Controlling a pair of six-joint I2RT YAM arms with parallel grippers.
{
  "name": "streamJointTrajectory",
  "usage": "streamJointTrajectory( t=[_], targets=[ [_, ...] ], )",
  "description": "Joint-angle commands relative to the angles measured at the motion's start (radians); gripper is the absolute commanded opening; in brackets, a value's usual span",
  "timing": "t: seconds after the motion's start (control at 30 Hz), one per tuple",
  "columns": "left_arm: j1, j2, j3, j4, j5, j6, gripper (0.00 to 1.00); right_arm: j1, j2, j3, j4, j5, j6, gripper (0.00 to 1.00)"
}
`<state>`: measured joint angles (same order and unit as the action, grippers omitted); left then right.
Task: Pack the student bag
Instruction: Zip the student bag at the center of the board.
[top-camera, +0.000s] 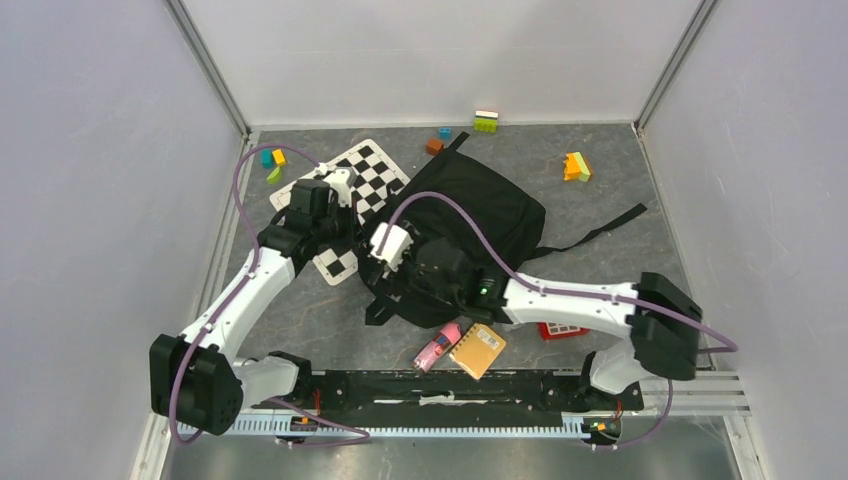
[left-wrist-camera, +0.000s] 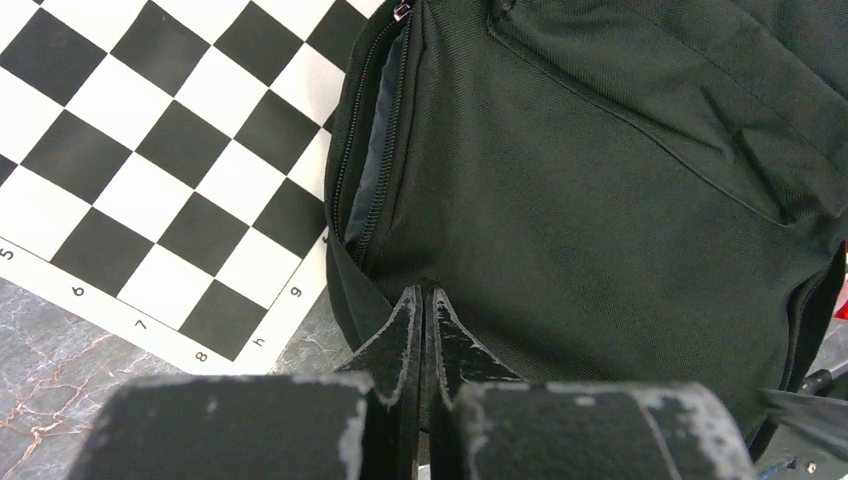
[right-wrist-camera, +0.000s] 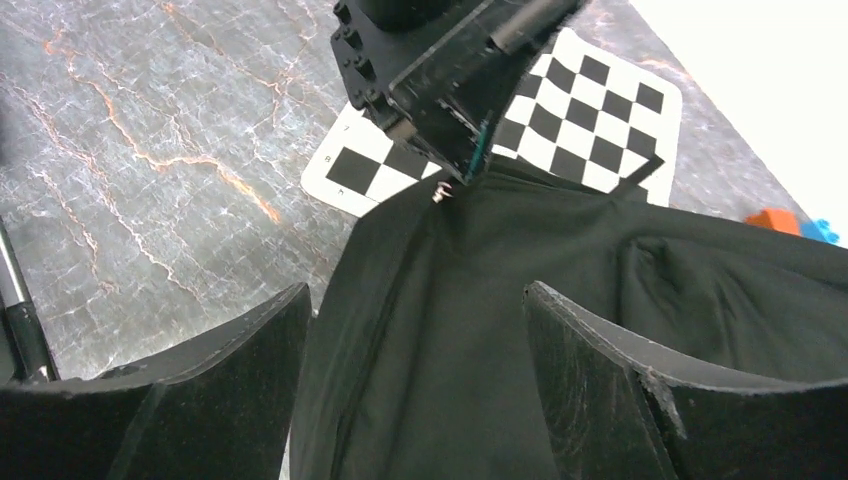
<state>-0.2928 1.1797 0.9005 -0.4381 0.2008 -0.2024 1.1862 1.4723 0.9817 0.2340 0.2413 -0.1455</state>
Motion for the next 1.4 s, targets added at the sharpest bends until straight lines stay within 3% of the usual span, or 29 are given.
streamJointTrajectory(
  t=[0.0,0.23,0.47,0.7,0.8,1.37],
  targets=[
    [0.003,0.008,0.033,0.000,-0.002,0.036,0.02,-0.015,0.117,0.133,-0.021,-0.121,0.030,0.82],
    [0.003,0.014,0.046,0.001,-0.006,0.017,0.02,-0.045,0.290,0.243,-0.021,-0.063,0.019,0.69],
    [0.003,0.005,0.040,0.005,-0.005,0.018,0.02,-0.060,0.349,0.265,-0.018,-0.042,-0.003,0.53],
    [0.003,0.003,0.039,0.004,-0.008,0.018,0.02,-0.060,0.352,0.246,-0.027,-0.044,-0.005,0.13],
    [0.003,0.002,0.038,0.004,-0.013,0.018,0.02,-0.060,0.325,0.226,-0.030,-0.057,0.000,0.00],
    [0.004,0.003,0.037,-0.014,-0.166,0.003,0.02,0.066,0.112,0.007,-0.041,-0.082,-0.007,0.00]
  ],
)
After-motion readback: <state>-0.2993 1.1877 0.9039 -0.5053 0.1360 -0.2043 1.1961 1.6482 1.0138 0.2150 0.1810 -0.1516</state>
